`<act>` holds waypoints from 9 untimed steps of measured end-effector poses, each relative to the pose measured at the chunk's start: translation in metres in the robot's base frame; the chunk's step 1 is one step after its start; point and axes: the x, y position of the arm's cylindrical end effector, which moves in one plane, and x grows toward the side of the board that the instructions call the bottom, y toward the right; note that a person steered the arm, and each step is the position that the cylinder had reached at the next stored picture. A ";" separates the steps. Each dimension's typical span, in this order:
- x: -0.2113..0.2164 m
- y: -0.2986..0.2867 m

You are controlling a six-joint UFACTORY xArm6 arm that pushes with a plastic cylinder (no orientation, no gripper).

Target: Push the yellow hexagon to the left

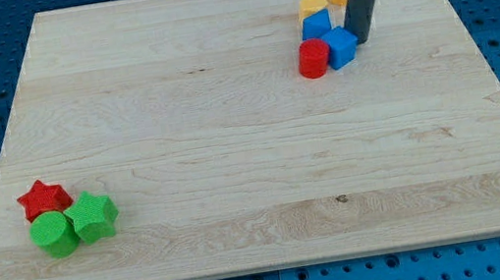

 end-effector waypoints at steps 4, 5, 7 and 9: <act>-0.035 0.041; -0.061 0.038; -0.057 -0.017; -0.026 -0.080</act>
